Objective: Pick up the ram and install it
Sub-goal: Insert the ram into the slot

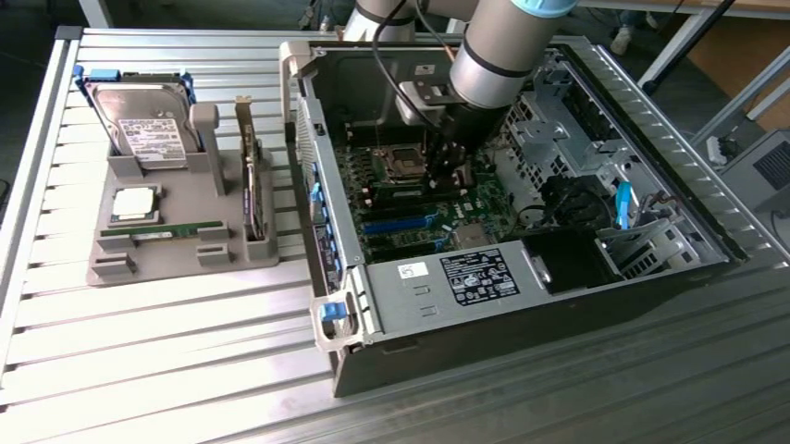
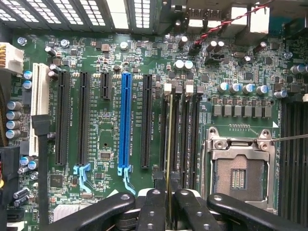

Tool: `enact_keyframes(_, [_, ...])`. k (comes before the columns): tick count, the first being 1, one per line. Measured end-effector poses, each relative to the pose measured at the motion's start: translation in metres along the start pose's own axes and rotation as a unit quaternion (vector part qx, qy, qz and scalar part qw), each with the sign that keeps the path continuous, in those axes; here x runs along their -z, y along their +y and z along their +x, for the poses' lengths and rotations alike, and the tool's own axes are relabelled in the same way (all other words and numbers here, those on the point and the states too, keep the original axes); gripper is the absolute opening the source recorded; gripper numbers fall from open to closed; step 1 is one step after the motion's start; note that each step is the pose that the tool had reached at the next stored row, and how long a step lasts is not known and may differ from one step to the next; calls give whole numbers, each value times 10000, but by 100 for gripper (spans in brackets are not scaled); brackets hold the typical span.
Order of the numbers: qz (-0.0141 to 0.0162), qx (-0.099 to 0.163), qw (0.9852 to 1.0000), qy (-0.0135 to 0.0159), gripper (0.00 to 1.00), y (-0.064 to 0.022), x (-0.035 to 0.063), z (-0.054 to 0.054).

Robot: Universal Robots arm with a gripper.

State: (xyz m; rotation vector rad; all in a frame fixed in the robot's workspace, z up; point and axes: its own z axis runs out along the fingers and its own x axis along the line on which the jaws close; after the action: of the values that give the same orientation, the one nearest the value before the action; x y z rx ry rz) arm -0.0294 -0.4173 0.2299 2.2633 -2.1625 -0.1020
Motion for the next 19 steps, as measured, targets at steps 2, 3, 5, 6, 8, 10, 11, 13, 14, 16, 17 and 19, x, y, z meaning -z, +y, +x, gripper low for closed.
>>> enact_keyframes(2, [-2, 47, 10000, 3, 13, 0, 0, 0])
enact_keyframes(3, [-3, 72, 10000, 4, 13, 0, 0, 0])
enact_keyframes(5, [-5, 133, 9999, 7, 13, 0, 0, 0])
enact_keyframes(6, [-6, 138, 9999, 7, 13, 0, -1, 0])
enact_keyframes(8, [-6, 138, 9999, 8, 13, 0, -7, 0])
enact_keyframes(10, [-6, 138, 9999, 7, 13, 0, -11, 0])
enact_keyframes(11, [-6, 138, 9999, 7, 13, -1, -13, 0])
enact_keyframes(13, [-6, 138, 9999, 8, 13, -1, -24, 1])
enact_keyframes(14, [-6, 138, 9999, 8, 13, -1, -26, 1])
enact_keyframes(16, [-6, 138, 9999, 7, 13, -1, -26, 1])
enact_keyframes(17, [-6, 138, 9999, 7, 13, -1, -27, 1])
enact_keyframes(19, [-5, 139, 9999, 6, 20, -2, -27, 1])
